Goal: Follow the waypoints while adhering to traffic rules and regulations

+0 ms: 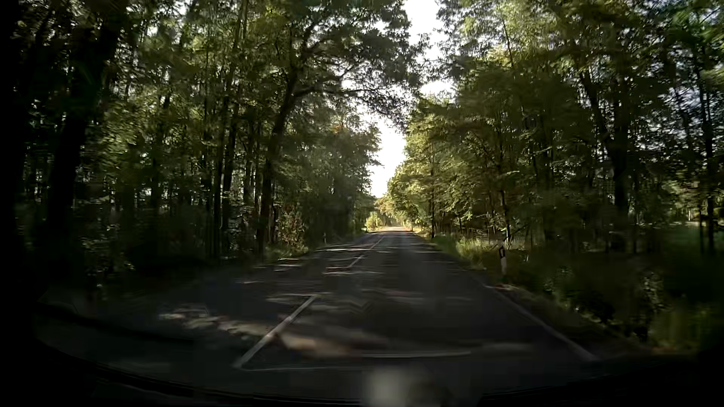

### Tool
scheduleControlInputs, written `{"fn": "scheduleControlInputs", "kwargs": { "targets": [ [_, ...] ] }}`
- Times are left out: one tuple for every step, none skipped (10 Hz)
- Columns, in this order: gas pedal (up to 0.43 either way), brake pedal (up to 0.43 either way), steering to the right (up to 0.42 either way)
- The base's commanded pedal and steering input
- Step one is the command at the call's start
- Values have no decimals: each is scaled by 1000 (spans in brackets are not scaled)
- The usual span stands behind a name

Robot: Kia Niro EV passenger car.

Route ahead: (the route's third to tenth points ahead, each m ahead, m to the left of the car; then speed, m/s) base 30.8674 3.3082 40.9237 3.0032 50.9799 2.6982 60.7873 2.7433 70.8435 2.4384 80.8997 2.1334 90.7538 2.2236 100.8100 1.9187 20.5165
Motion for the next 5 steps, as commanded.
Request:
{"fn": "scheduleControlInputs", "kwargs": {
  "targets": [
    [280,6,9],
    [287,6,9],
    [287,6,8],
    [287,6,6],
    [287,6,6]
  ]
}}
